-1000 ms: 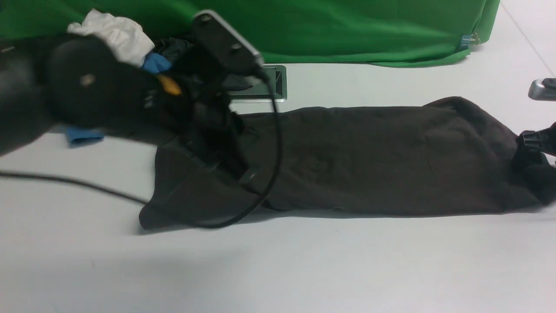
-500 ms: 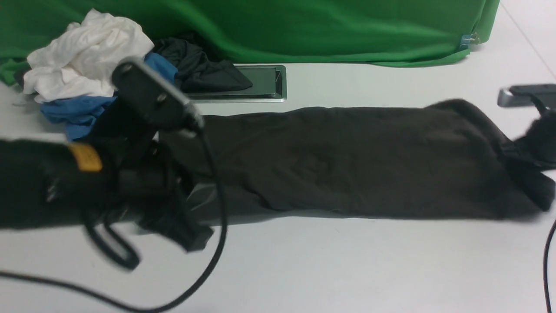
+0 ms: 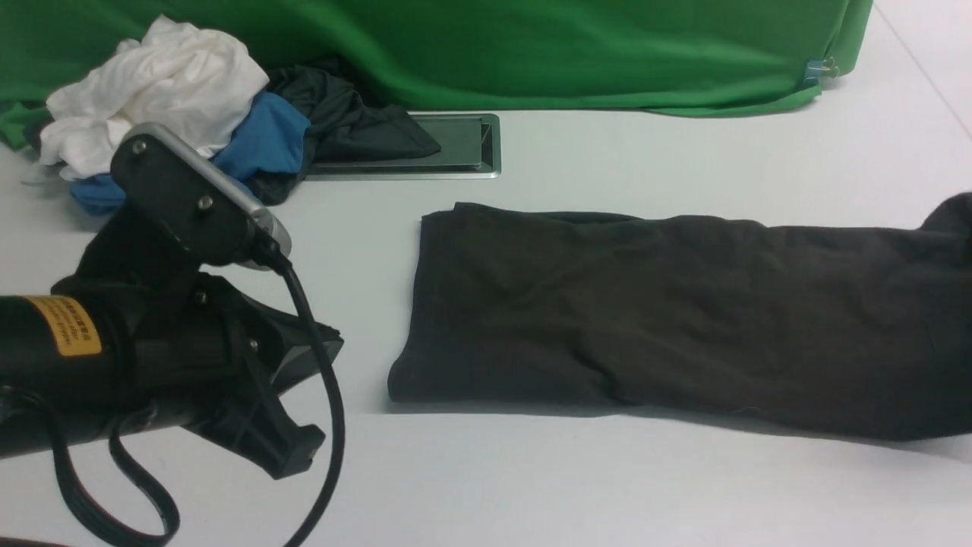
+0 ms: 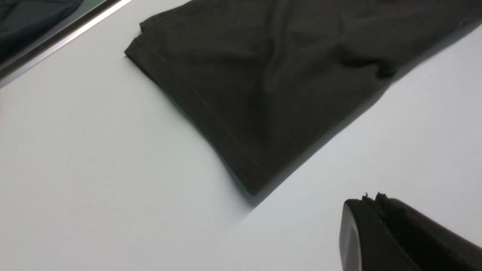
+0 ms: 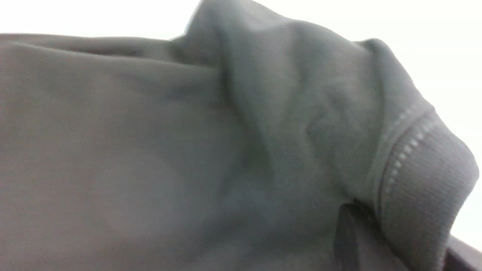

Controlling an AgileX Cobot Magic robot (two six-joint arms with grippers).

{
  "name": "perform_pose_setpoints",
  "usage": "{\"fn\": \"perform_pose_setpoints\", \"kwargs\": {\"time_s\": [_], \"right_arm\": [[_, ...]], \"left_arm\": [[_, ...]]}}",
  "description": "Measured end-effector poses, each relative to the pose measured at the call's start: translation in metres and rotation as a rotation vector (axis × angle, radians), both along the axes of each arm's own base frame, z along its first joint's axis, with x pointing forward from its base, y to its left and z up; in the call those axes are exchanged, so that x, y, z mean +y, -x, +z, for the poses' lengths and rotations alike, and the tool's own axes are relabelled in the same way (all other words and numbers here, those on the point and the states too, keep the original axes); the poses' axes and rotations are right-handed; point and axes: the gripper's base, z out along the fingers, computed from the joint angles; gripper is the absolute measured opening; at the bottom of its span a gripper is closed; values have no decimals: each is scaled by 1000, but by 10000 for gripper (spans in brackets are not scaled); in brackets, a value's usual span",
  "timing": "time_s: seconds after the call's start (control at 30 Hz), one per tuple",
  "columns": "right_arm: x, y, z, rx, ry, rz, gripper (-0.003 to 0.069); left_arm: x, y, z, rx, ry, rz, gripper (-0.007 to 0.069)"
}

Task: Fold a long-sleeved shirt on a white desktop.
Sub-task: 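Fold the right end of the dark garment over onto its left end with the right gripper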

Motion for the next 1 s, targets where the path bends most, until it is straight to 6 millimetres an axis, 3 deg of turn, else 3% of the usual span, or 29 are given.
{"fn": "perform_pose_setpoints", "kwargs": {"time_s": [0.13,0.27,0.37,0.47,0.5,0.53,0.77,0.8,0.83,1.0], "right_arm": [[35,1,20,-98,-82,93,97],[86,-7,33,-223,-236,252,97],[110,-13,36,-273,-318,321,97],[158,-26,39,-334,-432,455,97],[160,-27,40,-334,-436,461,97],[175,-33,40,-336,-458,502,97],[242,-62,32,-298,-511,658,97],[244,-62,31,-295,-512,661,97],[259,-67,27,-278,-525,689,97],[289,-77,13,-239,-542,740,97]], "left_arm": [[0,0,0,-1,5,4,20],[0,0,0,-1,6,6,20],[0,0,0,-2,6,6,20],[0,0,0,-3,3,6,20],[0,0,0,-3,2,6,20],[0,0,-1,-4,0,5,20],[1,-1,-1,-7,-7,4,20],[1,-1,-1,-7,-7,4,20],[1,-1,-1,-8,-13,3,20],[2,0,-2,-6,-31,-1,20]]}}
